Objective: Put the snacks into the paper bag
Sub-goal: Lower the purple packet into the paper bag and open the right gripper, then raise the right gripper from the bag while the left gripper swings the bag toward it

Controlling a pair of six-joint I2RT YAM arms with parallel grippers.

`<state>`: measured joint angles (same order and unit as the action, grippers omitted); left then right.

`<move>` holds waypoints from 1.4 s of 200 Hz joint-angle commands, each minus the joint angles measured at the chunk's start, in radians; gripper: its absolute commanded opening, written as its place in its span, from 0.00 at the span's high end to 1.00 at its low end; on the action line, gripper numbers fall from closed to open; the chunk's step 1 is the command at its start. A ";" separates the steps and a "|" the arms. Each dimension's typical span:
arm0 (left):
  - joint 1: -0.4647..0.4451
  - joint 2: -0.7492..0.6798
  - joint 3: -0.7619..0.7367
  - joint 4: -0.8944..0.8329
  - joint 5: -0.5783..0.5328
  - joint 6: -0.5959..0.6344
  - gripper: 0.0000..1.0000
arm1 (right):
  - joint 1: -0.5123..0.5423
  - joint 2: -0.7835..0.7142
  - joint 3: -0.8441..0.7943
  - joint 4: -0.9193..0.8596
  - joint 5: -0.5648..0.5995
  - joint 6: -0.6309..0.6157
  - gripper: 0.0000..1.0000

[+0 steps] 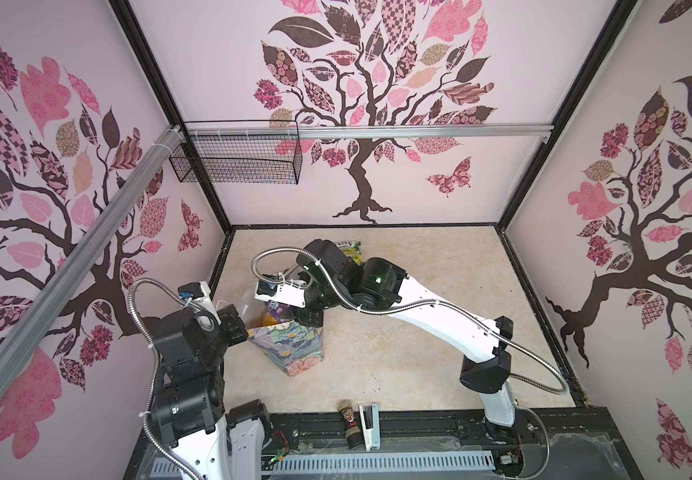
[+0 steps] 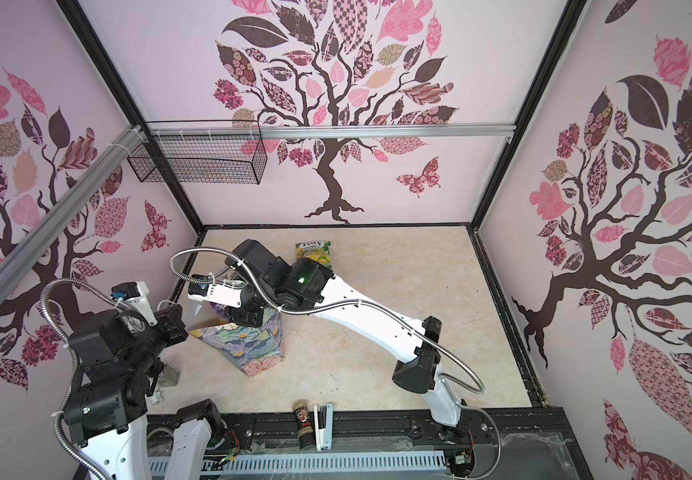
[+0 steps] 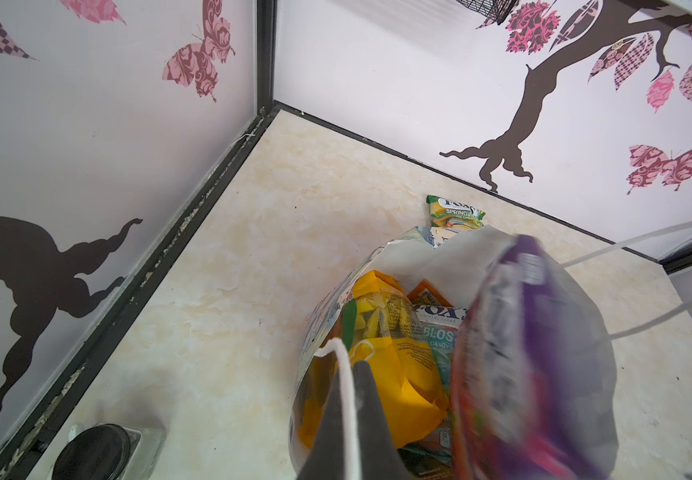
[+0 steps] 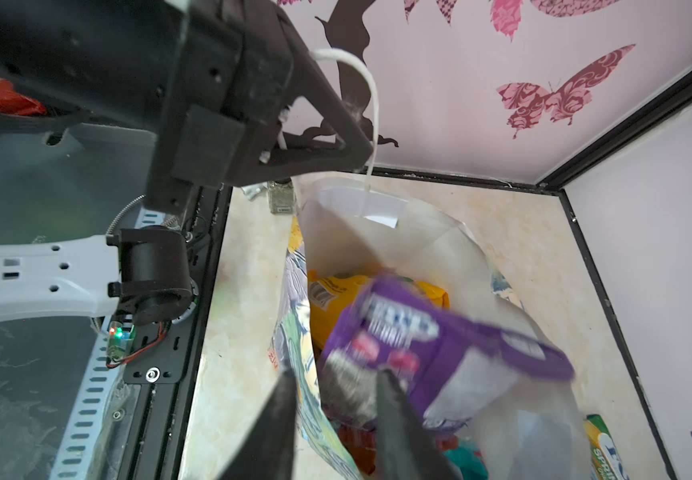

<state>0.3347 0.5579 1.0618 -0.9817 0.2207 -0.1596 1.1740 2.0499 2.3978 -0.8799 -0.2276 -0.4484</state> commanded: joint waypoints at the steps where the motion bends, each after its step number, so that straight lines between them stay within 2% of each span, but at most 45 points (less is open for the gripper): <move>1: -0.001 -0.011 -0.012 0.024 -0.007 0.005 1.00 | 0.009 0.031 0.066 0.007 -0.054 0.014 0.39; 11: -0.002 -0.013 -0.012 0.024 -0.010 0.006 1.00 | 0.008 0.021 0.064 0.036 -0.039 0.052 0.29; 29: -0.003 -0.015 -0.010 0.020 -0.013 0.007 1.00 | 0.009 0.012 0.060 0.068 0.032 0.088 0.28; 51: -0.002 -0.018 -0.010 0.021 -0.014 0.008 1.00 | 0.002 0.022 0.064 0.052 0.101 0.106 0.35; 71: -0.003 -0.019 -0.010 0.021 -0.014 0.008 1.00 | -0.021 0.031 0.066 0.052 0.114 0.169 0.43; 88: -0.004 -0.020 -0.010 0.021 -0.015 0.008 1.00 | -0.042 0.052 0.075 0.084 0.157 0.241 0.44; 98: -0.003 -0.024 -0.012 0.024 -0.015 0.007 1.00 | -0.050 0.072 0.100 0.079 0.199 0.265 0.39; 123: -0.004 -0.018 0.001 0.027 -0.006 0.012 1.00 | -0.065 0.059 0.123 0.046 0.281 0.320 0.39; 143: -0.003 0.017 0.108 -0.019 0.017 0.000 0.84 | -0.064 -0.050 0.020 0.085 0.327 0.340 0.39; 159: -0.004 0.029 0.206 -0.045 0.054 -0.013 0.50 | -0.065 -0.198 -0.198 0.210 0.371 0.347 0.38; 166: -0.003 0.033 0.248 -0.057 0.061 -0.015 0.40 | -0.065 -0.270 -0.314 0.286 0.389 0.349 0.36; 171: -0.003 0.037 0.276 -0.069 0.062 -0.015 0.38 | -0.066 -0.316 -0.393 0.339 0.403 0.353 0.35; 190: -0.003 0.072 0.382 -0.138 0.060 -0.014 0.35 | -0.094 -0.452 -0.623 0.493 0.391 0.398 0.32; 209: -0.003 0.128 0.471 -0.202 0.139 -0.004 0.34 | -0.128 -0.467 -0.710 0.544 0.325 0.445 0.31; 237: -0.003 0.160 0.558 -0.225 0.236 -0.018 0.35 | -0.129 -0.410 -0.721 0.574 0.321 0.453 0.28; 250: -0.002 0.175 0.575 -0.230 0.324 -0.018 0.43 | -0.134 -0.384 -0.718 0.606 0.290 0.450 0.26; 264: -0.003 0.212 0.575 -0.258 0.443 -0.007 0.46 | -0.135 -0.341 -0.687 0.611 0.278 0.448 0.26; 280: -0.003 0.242 0.560 -0.292 0.458 0.017 0.49 | -0.139 -0.294 -0.649 0.605 0.280 0.448 0.28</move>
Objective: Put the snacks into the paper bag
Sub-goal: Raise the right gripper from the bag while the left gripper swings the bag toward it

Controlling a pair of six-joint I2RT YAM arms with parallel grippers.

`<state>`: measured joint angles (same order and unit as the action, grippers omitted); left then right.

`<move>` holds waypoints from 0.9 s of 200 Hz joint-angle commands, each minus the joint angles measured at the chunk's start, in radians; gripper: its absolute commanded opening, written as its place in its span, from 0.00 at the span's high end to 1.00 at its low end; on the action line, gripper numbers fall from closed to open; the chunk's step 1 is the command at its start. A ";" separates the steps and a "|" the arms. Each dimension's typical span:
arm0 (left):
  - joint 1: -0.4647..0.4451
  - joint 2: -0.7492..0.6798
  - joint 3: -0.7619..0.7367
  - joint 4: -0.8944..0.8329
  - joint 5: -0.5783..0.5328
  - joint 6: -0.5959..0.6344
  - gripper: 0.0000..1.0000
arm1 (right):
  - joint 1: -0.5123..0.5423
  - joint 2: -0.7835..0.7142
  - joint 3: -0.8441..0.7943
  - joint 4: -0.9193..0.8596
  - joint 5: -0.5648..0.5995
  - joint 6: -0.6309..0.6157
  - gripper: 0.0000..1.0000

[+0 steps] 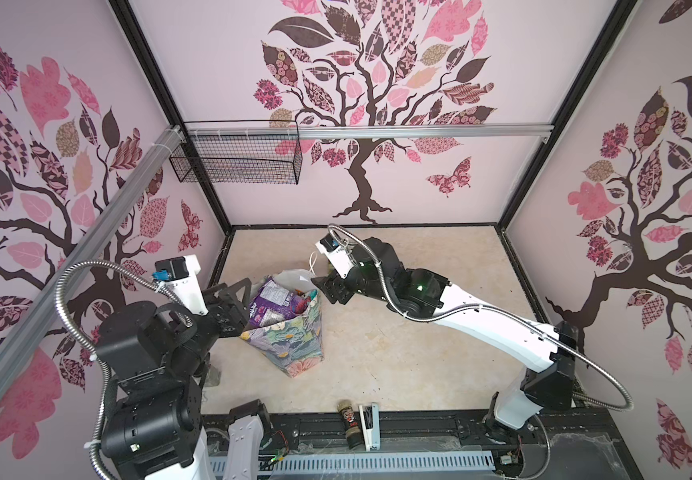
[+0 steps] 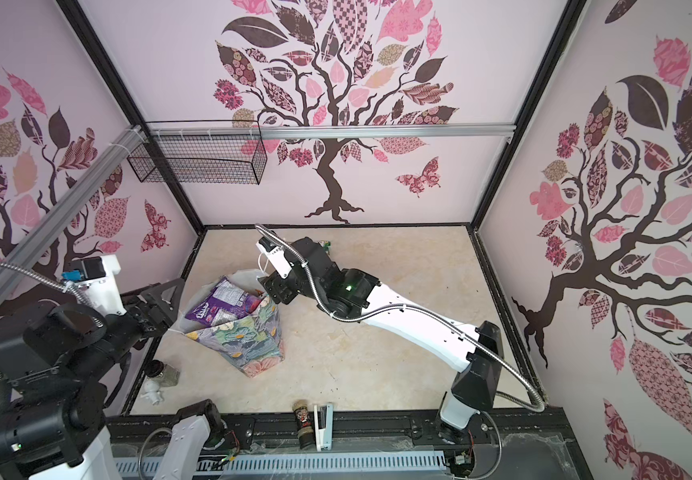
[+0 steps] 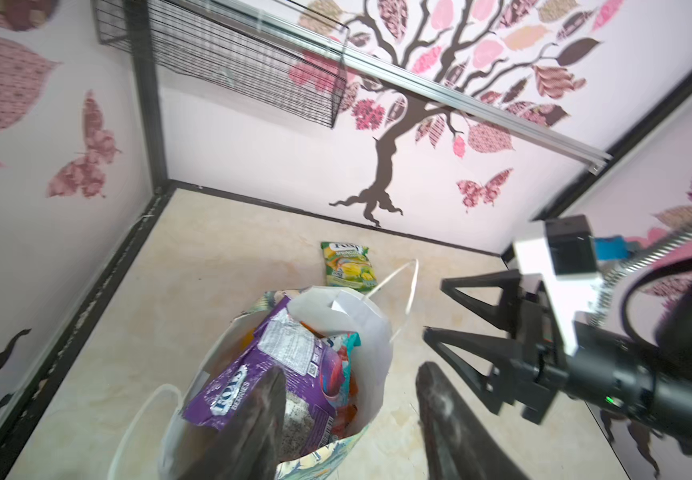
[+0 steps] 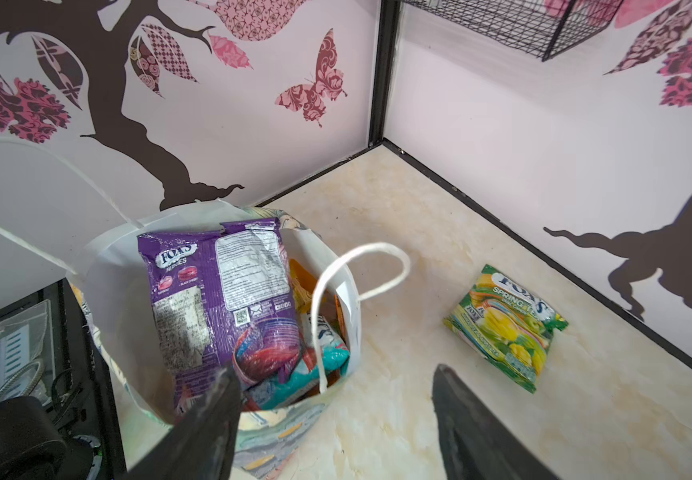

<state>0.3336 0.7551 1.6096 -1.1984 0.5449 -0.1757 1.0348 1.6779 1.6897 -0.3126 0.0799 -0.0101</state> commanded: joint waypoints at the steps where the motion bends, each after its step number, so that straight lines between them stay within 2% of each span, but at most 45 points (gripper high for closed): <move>1: -0.002 0.045 0.010 -0.077 0.130 0.036 0.49 | 0.000 0.081 0.060 0.036 -0.027 0.010 0.28; 11: -0.001 0.048 0.001 -0.090 0.079 0.051 0.49 | -0.007 0.099 0.078 0.034 -0.032 0.015 0.37; 24: -0.006 0.060 -0.005 -0.105 0.045 0.065 0.49 | -0.014 0.111 0.082 0.040 -0.055 0.019 0.56; 38: -0.011 0.077 -0.013 -0.109 0.075 0.063 0.52 | -0.016 0.095 0.063 0.067 -0.069 0.021 0.82; 47: -0.011 0.085 -0.027 -0.109 0.100 0.062 0.54 | -0.016 0.074 0.037 0.092 -0.076 0.024 0.94; 53: -0.011 0.085 -0.038 -0.107 0.111 0.062 0.58 | -0.016 0.057 0.018 0.111 -0.077 0.028 1.00; 63: -0.013 0.082 -0.065 -0.106 0.127 0.064 0.63 | -0.017 0.025 -0.015 0.140 -0.081 0.032 1.00; 93: -0.021 0.070 -0.121 -0.096 0.080 0.065 0.65 | -0.018 -0.065 -0.126 0.221 -0.133 0.049 1.00; 139: -0.083 0.120 -0.163 -0.115 -0.004 0.082 0.69 | -0.017 -0.105 -0.176 0.237 -0.139 0.043 1.00; 152: -0.118 0.147 -0.172 -0.122 -0.054 0.079 0.69 | -0.017 -0.104 -0.180 0.236 -0.147 0.040 1.00; 180: -0.281 0.208 -0.191 -0.102 -0.246 0.058 0.73 | -0.017 -0.113 -0.198 0.248 -0.149 0.036 1.00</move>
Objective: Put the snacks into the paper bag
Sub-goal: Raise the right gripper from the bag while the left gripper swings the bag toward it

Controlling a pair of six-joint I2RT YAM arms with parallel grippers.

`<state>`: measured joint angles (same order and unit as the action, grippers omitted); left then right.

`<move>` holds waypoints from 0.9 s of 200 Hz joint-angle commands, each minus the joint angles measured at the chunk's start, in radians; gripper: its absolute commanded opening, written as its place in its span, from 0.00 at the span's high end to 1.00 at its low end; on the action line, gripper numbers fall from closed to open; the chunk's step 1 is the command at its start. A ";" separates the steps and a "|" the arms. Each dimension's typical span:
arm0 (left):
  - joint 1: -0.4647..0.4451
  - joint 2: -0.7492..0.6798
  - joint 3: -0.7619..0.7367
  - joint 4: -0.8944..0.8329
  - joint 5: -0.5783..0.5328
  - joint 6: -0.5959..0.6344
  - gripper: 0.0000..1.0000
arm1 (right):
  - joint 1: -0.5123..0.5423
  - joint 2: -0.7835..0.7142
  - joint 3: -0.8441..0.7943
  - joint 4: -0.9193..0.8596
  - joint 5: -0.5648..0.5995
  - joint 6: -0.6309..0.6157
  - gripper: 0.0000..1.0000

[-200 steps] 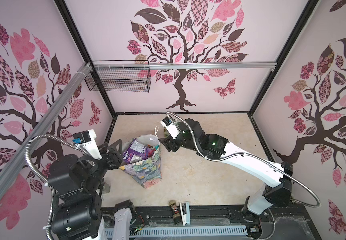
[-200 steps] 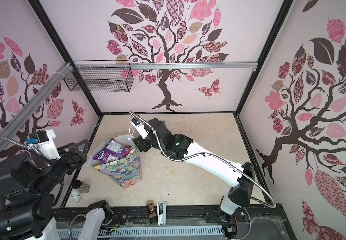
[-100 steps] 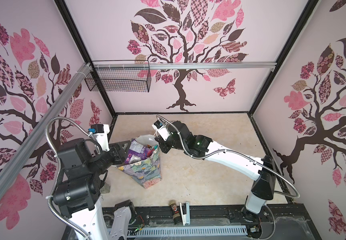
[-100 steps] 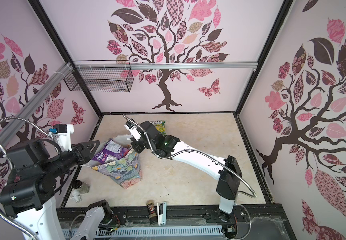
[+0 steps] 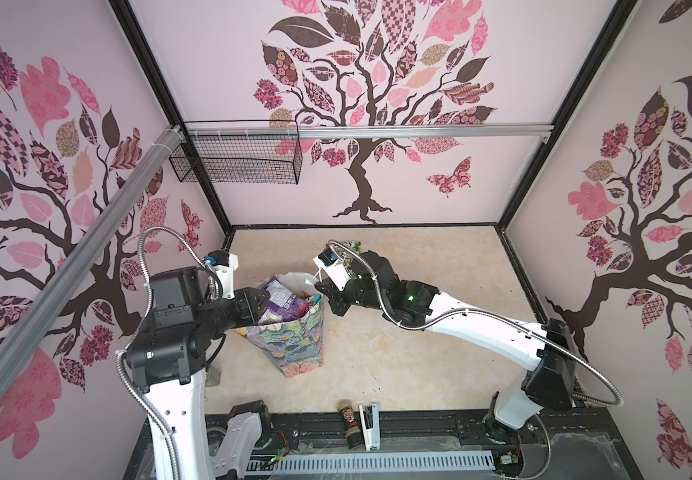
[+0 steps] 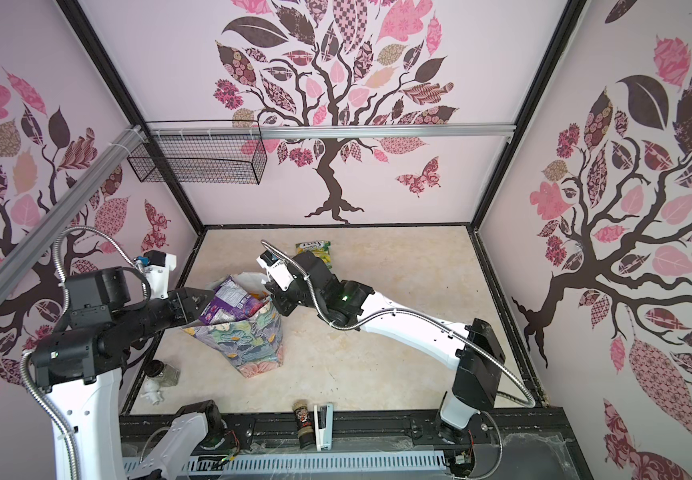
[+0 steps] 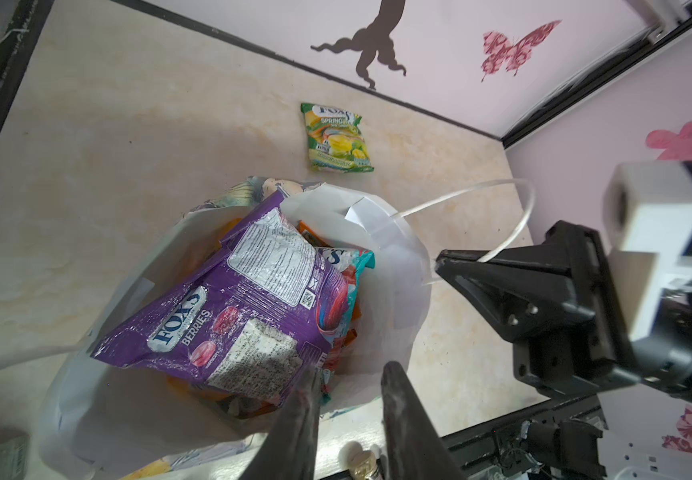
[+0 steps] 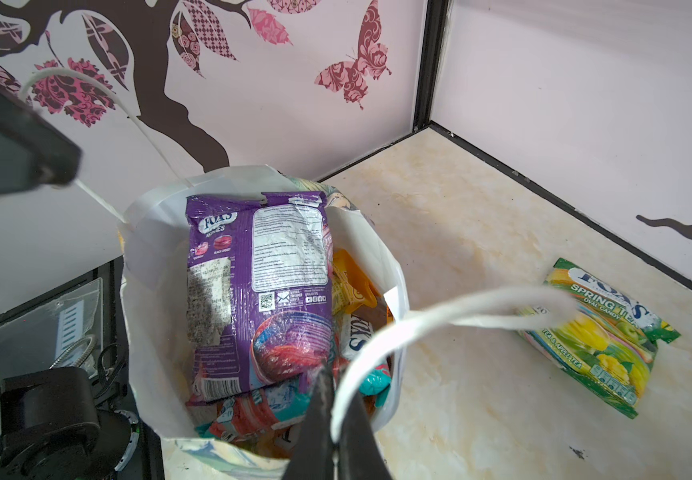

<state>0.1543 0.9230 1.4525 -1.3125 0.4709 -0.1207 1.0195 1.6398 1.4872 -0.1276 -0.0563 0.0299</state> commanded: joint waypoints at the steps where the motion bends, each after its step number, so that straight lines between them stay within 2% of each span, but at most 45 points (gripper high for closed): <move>1: -0.107 0.042 -0.035 0.015 -0.176 0.000 0.73 | -0.001 -0.075 0.004 0.062 -0.013 -0.004 1.00; 20: -0.183 0.064 -0.055 0.062 -0.226 -0.039 0.74 | -0.002 -0.078 0.000 0.061 -0.011 -0.007 1.00; 36: -0.235 0.098 -0.062 0.075 -0.321 -0.053 0.74 | -0.002 -0.078 -0.001 0.059 -0.011 -0.009 1.00; 64: -0.247 0.139 -0.073 0.110 -0.439 -0.056 0.77 | -0.001 -0.082 -0.002 0.052 -0.007 -0.019 1.00; 94: -0.248 0.165 -0.091 0.156 -0.468 -0.050 0.77 | -0.001 -0.092 -0.011 0.057 -0.007 -0.019 1.00; 138: -0.247 0.206 -0.165 0.219 -0.427 -0.042 0.79 | -0.002 -0.106 -0.020 0.063 -0.009 -0.020 1.00; 180: -0.248 0.220 -0.192 0.269 -0.486 -0.046 0.87 | -0.002 -0.129 -0.033 0.069 -0.007 -0.020 1.00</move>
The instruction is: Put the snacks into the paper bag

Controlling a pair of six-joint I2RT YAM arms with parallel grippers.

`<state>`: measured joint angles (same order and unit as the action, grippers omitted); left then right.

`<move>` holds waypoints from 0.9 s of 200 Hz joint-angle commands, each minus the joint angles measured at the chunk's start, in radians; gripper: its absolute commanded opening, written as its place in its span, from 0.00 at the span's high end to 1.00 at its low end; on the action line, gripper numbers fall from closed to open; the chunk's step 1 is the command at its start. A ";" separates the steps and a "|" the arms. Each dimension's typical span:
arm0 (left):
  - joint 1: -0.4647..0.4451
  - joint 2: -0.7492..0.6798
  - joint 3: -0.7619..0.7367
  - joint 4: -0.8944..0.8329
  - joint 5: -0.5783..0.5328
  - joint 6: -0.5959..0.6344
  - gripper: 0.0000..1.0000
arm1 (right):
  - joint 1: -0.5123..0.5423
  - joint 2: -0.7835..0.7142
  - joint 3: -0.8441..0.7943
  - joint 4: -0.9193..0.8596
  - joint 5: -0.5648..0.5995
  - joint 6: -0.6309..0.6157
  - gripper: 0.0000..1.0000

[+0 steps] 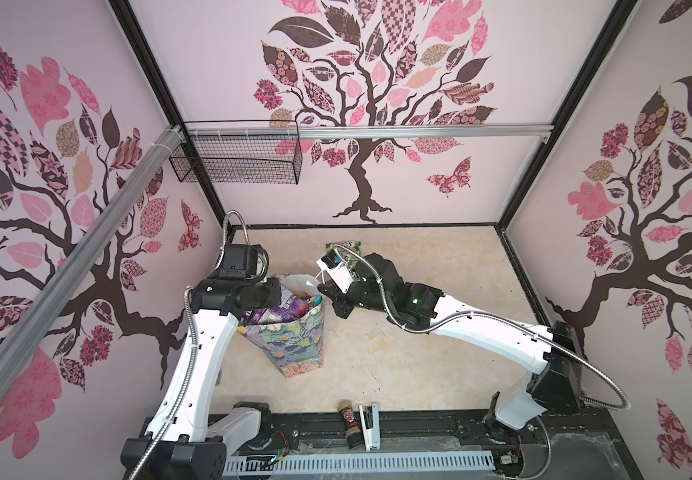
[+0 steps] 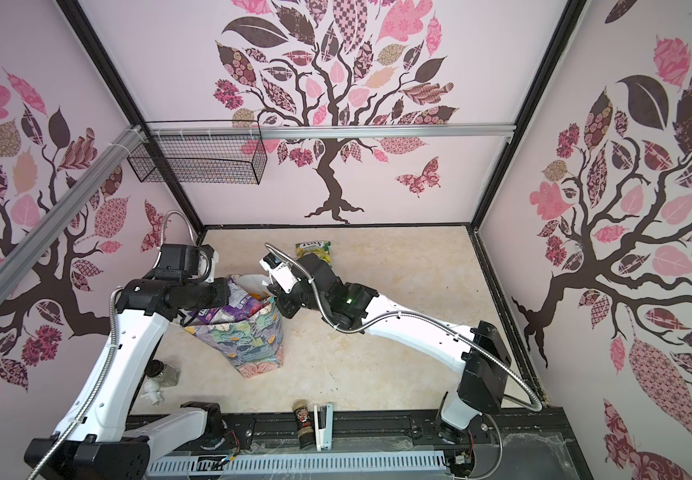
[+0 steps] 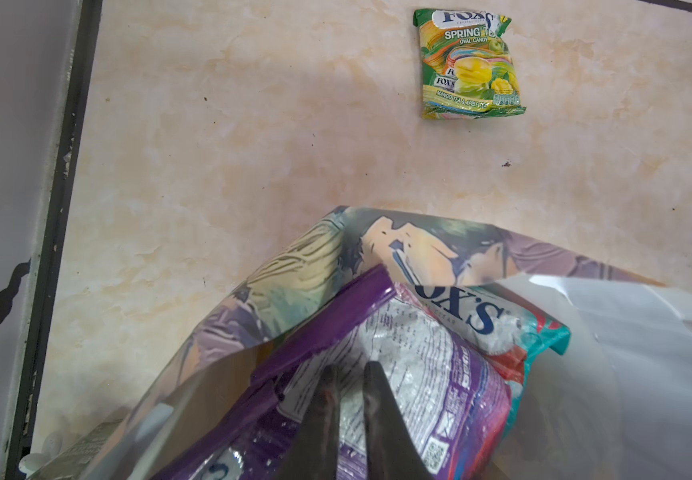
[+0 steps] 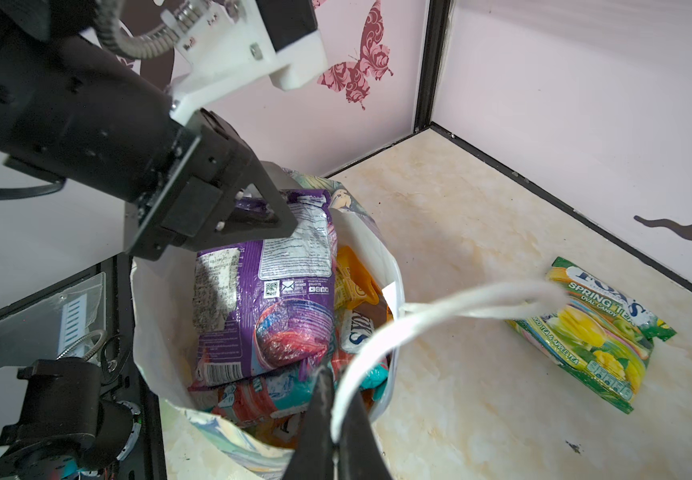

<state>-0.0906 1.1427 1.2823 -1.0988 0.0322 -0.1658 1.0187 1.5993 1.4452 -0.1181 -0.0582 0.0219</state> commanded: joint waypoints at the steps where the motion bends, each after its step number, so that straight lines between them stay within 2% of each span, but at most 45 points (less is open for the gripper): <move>1: -0.002 0.001 -0.022 0.056 -0.048 -0.001 0.87 | -0.002 -0.089 0.009 0.060 -0.005 -0.013 1.00; 24: -0.002 0.041 -0.015 0.056 -0.076 0.011 0.88 | 0.000 -0.103 0.000 0.065 -0.006 -0.011 1.00; 42: -0.003 0.056 -0.009 0.051 -0.010 0.025 0.89 | -0.002 -0.106 -0.003 0.071 -0.002 -0.010 1.00; 59: -0.004 0.033 0.013 0.020 -0.021 0.023 0.85 | -0.001 -0.108 -0.009 0.083 0.009 -0.014 1.00; 87: -0.002 -0.028 0.068 -0.044 -0.135 0.015 0.60 | -0.001 -0.106 -0.014 0.087 -0.001 -0.008 1.00; 94: -0.003 -0.040 0.081 -0.056 -0.132 0.021 0.52 | 0.000 -0.105 -0.012 0.088 -0.003 -0.008 1.00; 110: -0.003 -0.058 0.101 -0.064 -0.089 0.034 0.27 | -0.001 -0.102 -0.009 0.089 -0.003 -0.006 1.00; 125: -0.003 -0.059 0.111 -0.059 -0.077 0.045 0.14 | -0.002 -0.102 -0.012 0.089 -0.004 -0.006 1.00; 150: 0.001 -0.032 0.097 -0.037 -0.046 0.058 0.12 | -0.001 -0.110 -0.013 0.089 -0.008 -0.004 1.00; 180: 0.002 -0.008 0.048 0.019 0.050 0.058 0.24 | -0.001 -0.120 -0.019 0.090 -0.001 -0.012 1.00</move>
<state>-0.0914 1.1202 1.3544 -1.1332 -0.0044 -0.1215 1.0195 1.5692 1.4086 -0.1131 -0.0643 0.0219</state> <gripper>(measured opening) 0.804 0.051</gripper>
